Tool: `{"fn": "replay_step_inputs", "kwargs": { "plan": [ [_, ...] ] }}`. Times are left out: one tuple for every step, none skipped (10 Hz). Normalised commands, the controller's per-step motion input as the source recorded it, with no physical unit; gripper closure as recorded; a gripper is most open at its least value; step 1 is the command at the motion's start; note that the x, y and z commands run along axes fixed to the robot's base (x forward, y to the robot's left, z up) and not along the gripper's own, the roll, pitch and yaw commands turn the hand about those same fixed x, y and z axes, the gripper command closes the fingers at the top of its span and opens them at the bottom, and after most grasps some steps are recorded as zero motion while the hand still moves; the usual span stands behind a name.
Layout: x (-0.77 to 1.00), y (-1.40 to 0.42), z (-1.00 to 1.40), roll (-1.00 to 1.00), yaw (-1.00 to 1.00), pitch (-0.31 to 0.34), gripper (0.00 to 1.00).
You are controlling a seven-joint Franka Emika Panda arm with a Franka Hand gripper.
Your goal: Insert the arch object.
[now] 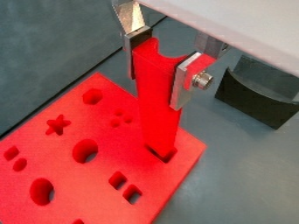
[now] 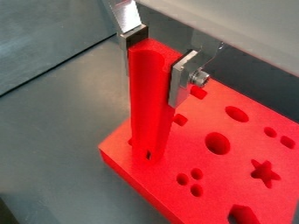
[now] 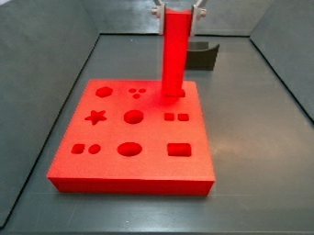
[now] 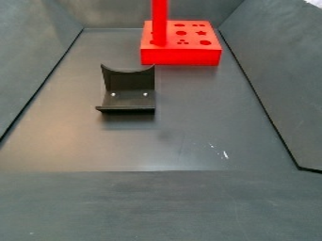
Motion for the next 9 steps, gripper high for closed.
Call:
{"fn": "replay_step_inputs", "kwargs": {
  "plan": [
    [0.35, -0.01, -0.25, 0.08, 0.18, 0.0, 1.0],
    [0.08, 0.0, -0.27, 0.07, 0.06, 0.0, 1.0],
    [-0.06, 0.0, -0.21, 0.02, 0.0, 0.0, 1.0],
    [-0.13, -0.03, -0.18, 0.02, 0.0, 0.0, 1.0],
    [-0.16, -0.1, -0.16, 0.05, 0.0, 0.0, 1.0],
    [-0.05, -0.09, -0.18, 0.06, 0.0, 0.0, 1.0],
    [-0.02, 0.0, -0.2, 0.0, 0.0, 0.0, 1.0],
    [0.0, 0.0, -0.23, 0.0, 0.0, 0.0, 1.0],
    [0.0, 0.0, -0.27, 0.07, 0.0, 0.0, 1.0]
  ]
}}
